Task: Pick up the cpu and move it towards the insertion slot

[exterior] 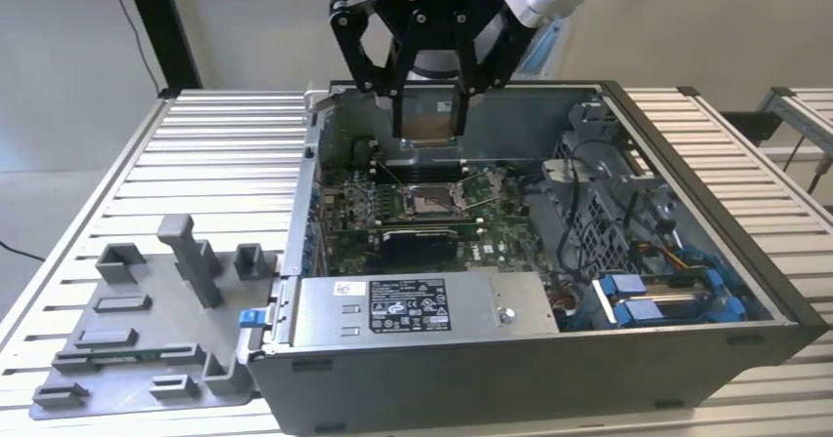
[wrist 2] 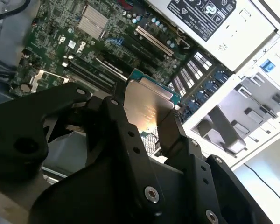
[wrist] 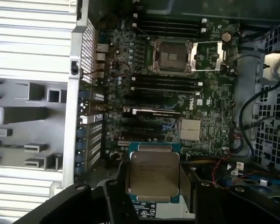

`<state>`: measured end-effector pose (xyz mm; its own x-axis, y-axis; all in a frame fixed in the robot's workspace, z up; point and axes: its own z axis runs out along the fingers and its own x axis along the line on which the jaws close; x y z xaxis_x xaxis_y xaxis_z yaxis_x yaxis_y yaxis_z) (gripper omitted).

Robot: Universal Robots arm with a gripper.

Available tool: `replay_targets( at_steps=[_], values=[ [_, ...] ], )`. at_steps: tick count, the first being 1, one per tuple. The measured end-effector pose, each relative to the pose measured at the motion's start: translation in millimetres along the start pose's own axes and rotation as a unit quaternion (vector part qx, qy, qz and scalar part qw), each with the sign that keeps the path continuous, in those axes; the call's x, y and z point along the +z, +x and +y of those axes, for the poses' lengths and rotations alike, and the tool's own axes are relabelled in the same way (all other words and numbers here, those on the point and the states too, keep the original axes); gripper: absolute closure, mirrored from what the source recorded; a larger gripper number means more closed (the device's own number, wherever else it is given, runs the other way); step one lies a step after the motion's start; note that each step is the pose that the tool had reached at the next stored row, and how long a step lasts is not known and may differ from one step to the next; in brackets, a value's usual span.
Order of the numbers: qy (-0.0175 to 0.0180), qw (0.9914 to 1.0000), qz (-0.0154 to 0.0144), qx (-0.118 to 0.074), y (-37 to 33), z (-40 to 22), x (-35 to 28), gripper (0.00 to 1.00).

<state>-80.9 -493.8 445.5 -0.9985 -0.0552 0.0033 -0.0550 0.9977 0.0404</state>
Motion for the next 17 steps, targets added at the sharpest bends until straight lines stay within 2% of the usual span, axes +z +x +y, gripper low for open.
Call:
replay_targets(
  at_steps=[3, 11, 17],
  values=[
    [0.0, 1.0, 0.0, 0.0, -7.4, -0.3, 0.0, 1.0],
    [0.0001, 1.0, 0.0, 0.0, -19.2, -0.9, 0.0, 1.0],
    [0.0, 1.0, 0.0, 0.0, -20.1, -0.9, 0.0, 1.0]
  ],
)
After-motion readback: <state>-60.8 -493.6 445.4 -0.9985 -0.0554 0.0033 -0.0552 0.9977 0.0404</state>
